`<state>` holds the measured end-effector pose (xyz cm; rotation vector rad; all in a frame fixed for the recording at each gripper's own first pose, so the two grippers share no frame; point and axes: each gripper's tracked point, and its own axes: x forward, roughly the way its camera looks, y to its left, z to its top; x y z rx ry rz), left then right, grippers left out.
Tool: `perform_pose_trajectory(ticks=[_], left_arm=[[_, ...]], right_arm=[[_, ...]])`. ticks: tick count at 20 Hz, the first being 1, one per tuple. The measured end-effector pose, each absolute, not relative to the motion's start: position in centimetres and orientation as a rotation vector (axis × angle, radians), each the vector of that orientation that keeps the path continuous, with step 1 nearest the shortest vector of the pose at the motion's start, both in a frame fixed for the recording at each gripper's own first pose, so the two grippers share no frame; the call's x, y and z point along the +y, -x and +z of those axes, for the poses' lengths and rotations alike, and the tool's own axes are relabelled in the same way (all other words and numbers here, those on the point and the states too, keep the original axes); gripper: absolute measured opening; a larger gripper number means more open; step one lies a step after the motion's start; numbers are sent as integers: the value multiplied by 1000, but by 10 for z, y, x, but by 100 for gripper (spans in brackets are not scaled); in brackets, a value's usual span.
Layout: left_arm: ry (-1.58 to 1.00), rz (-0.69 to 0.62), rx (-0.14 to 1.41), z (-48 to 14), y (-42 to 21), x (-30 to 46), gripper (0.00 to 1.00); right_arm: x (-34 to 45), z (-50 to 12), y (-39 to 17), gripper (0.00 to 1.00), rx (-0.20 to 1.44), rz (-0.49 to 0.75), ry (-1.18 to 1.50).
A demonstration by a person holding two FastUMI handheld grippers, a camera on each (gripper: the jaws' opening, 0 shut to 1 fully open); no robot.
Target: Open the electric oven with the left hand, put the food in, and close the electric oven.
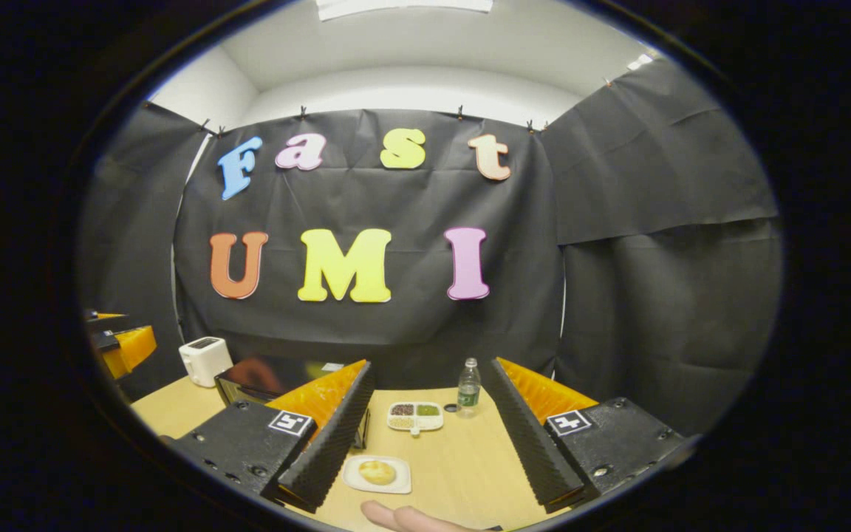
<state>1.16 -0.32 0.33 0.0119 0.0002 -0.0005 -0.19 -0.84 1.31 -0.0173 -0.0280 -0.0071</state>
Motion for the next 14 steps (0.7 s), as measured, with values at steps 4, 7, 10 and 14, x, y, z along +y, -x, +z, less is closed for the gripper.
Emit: perform_pose_trajectory(ticks=[4,7,10,14], left_arm=[[4,-50,-17,5,-33,-15,93],[4,-89,-2,-2,-55,-24,93],[11,-102,21,-12,-79,-29,93],[10,-125,55,-33,-120,-37,94]], right_arm=[[-20,23,1,97,-53,-37,32],[-22,28,1,97,-61,-32,31],[-28,34,1,97,-84,-39,25],[-36,42,4,97,-126,-65,24]])
